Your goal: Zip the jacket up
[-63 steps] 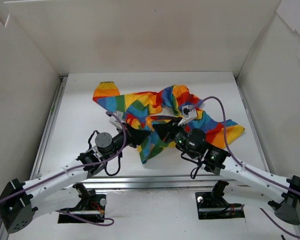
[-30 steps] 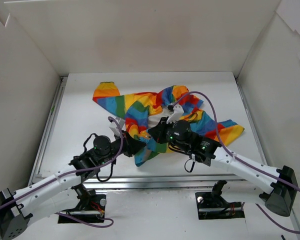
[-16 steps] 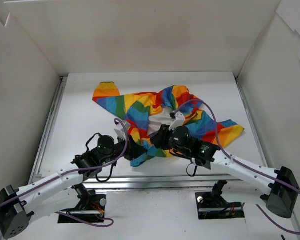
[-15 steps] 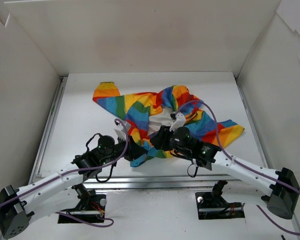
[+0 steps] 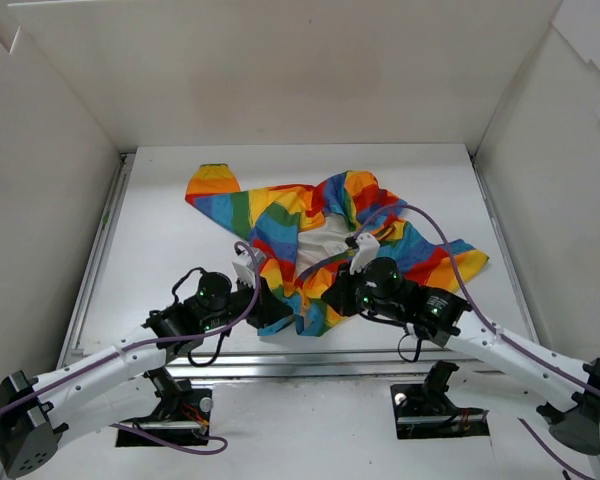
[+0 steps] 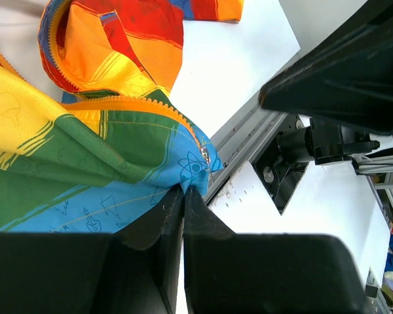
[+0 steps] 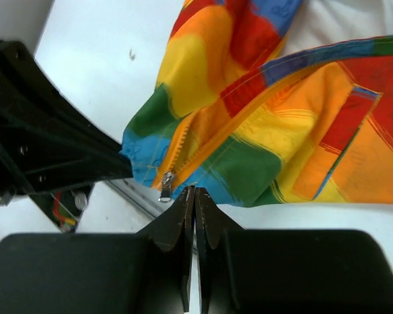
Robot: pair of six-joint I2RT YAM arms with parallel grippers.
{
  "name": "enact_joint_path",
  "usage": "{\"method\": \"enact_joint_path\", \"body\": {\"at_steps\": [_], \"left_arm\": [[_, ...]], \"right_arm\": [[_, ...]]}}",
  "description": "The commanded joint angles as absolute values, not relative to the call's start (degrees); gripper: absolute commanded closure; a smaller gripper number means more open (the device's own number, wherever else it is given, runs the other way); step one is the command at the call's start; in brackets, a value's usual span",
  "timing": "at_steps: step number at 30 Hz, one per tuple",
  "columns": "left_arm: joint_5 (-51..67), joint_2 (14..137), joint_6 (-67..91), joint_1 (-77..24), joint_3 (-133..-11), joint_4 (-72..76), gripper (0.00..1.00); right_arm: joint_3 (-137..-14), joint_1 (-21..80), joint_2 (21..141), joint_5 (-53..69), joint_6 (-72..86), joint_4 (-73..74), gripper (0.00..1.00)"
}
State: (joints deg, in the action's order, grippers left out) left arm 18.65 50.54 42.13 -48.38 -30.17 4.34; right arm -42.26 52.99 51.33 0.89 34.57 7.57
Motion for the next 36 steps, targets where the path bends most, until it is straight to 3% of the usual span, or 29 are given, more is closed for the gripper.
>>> {"method": "enact_joint_path", "body": {"at_steps": [1,5,9,12,16,21,34,36], "left_arm": [[20.5,49.7,41.1,-48.8,-33.1,7.5,1.00],[21.1,49.1,41.0,-48.8,-32.8,7.4,1.00],[21.6,48.9,40.7,-48.8,-32.8,7.1,1.00],[22.0,49.1,40.4,-48.8,-32.9,6.9,1.00],[22.1,49.2,40.3,-48.8,-33.3,7.0,1.00],[22.3,49.1,40.5,-48.8,-33.1,7.4,1.00],[23.1,49.0,40.3,-48.8,-32.9,7.6,1.00],[23.2,48.8,40.3,-48.8,-32.9,7.6,1.00]], "right_arm": [[-48.8,55.0,56.5,7.5,24.6,10.9,1.00],[-51.2,58.3,60.2,9.1,20.8,10.6,1.00],[-51.6,59.3,60.4,9.1,18.5,11.0,0.67],[-53.5,60.3,63.1,8.9,16.4,13.4,0.62],[-54.4,61.2,64.5,7.5,16.1,14.8,0.62],[-54.1,61.2,65.4,7.9,16.9,14.5,0.68],[-54.4,61.2,68.2,8.1,17.6,12.7,0.67],[-54.3,61.3,67.8,7.3,17.8,12.5,0.71]]}}
